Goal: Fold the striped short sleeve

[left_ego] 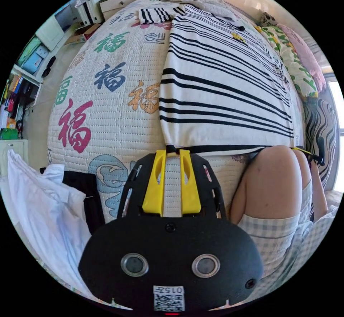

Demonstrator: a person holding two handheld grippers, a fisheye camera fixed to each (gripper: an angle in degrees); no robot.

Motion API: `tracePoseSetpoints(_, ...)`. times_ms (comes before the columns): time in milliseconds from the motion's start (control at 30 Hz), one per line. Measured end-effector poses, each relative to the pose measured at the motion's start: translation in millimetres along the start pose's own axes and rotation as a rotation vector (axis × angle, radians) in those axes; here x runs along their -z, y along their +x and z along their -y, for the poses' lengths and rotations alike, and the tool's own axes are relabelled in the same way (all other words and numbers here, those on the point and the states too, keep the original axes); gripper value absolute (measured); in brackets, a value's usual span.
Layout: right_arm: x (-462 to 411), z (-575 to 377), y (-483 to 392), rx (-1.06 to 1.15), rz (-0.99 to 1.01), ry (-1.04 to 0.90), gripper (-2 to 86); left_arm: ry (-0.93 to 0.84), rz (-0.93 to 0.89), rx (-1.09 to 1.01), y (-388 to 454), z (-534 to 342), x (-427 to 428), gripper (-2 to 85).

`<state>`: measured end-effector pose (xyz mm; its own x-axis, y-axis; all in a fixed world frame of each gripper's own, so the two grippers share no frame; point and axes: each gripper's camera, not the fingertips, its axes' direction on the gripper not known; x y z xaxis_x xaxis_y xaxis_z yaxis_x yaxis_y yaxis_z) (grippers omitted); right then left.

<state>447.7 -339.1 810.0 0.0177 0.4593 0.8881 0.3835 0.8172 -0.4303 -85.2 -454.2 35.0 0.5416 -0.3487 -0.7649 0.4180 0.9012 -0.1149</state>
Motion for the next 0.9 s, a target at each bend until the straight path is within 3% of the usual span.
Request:
tracePoseSetpoints(200,-32,6,-16,0.039,-0.188,-0.059,7.1,-0.025,0.075,0.047,36,20,-34,7.2)
tracePoseSetpoints(400,-40,-14,-1,-0.002,-0.066,0.05,6.9,0.006,0.02,0.082,51,30,-57,6.6)
tracePoseSetpoints(500,-43,-26,1,0.019,-0.057,0.098,5.4,0.038,0.112,0.027,76,32,-69,6.0)
tracePoseSetpoints(633,-54,-37,-23,0.15,-0.234,0.117,3.6,0.06,0.388,-0.212,128,34,-95,3.7)
tracePoseSetpoints(700,-60,-43,-34,0.197,-0.316,0.14,3.2,0.056,0.428,-0.23,140,39,-103,2.8)
tracePoseSetpoints(800,-67,-56,-47,0.269,-0.405,0.192,2.8,0.052,0.383,-0.206,141,50,-112,2.8)
tracePoseSetpoints(900,-51,-58,-34,0.157,-0.227,0.186,3.6,-0.031,0.215,-0.114,125,71,-113,4.6)
